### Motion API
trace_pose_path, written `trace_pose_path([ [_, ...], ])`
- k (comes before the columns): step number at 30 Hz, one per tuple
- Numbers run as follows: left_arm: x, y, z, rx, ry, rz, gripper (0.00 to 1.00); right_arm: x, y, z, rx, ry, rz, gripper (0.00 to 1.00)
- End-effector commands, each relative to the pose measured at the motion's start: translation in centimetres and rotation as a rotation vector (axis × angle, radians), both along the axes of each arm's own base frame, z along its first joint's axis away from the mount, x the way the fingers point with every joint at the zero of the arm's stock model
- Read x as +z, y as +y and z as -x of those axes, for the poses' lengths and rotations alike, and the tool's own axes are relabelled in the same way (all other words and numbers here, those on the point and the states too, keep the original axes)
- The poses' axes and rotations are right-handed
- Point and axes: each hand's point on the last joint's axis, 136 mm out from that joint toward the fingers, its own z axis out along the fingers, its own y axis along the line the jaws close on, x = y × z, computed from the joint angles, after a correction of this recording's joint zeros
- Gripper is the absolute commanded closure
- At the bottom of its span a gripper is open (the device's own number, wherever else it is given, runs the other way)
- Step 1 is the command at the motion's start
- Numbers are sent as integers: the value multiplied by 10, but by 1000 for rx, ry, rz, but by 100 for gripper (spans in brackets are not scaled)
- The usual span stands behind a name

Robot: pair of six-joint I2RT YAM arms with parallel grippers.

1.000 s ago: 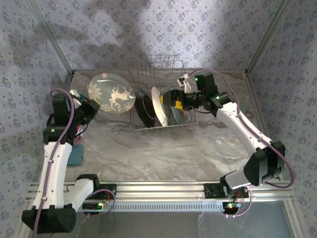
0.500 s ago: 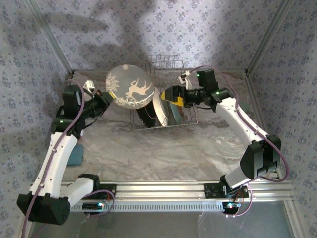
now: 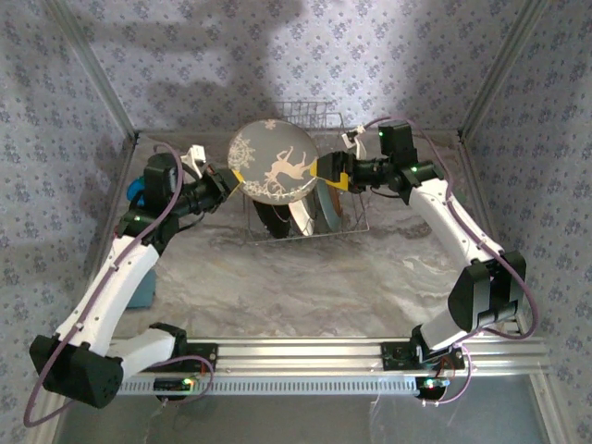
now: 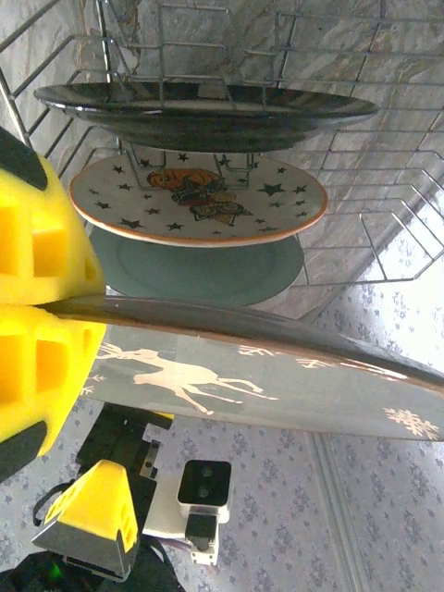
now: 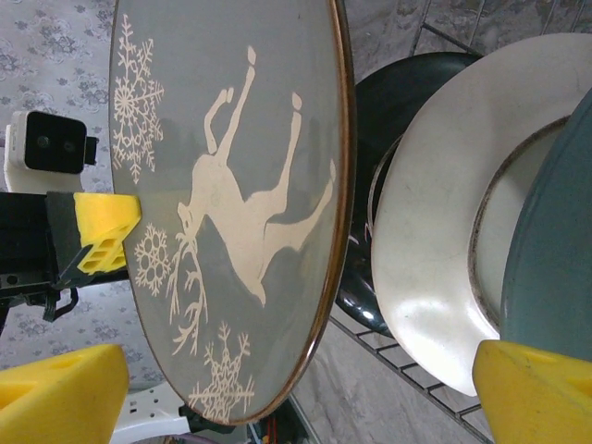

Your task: Load the plates into the dish rack

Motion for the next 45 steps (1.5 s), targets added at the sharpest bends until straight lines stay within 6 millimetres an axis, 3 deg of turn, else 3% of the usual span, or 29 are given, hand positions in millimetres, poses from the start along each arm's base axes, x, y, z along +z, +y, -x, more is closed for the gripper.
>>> trace_pose_path([
  [1, 71, -10, 3, -42, -226, 107, 100, 9, 0, -4, 11, -38, -25, 3],
  [7, 65, -18, 7, -55, -210, 114, 100, 16, 1, -10, -3, -62, -61, 9],
  [10, 60, -22, 8, -63, -200, 115, 100, 19, 4, -11, -5, -64, -85, 18],
  [16, 53, -25, 7, -62, -193, 107, 100, 21, 2, -9, -20, -90, -86, 53],
  [22, 44, -27, 3, -61, -175, 100, 100, 24, 0, -7, -40, -78, -117, 77],
  [25, 36, -27, -2, -52, -163, 83, 100, 30, -1, -6, -46, -90, -139, 100],
  [33, 12, -27, -9, -34, -115, 36, 100, 47, -5, 4, -66, -129, -164, 100],
  [34, 10, -26, -9, -31, -112, 28, 98, 50, -6, 5, -72, -134, -166, 100],
  [36, 5, -23, -10, -18, -105, 6, 79, 57, -9, 7, -93, -145, -169, 100],
  [38, 0, -21, -10, -10, -98, -8, 69, 61, -12, 8, -114, -151, -167, 100],
  [42, -4, -20, -10, -6, -88, -20, 33, 70, -20, 7, -161, -159, -165, 100],
  [45, -4, -17, -9, 4, -91, -37, 19, 77, -24, 6, -187, -169, -176, 100],
])
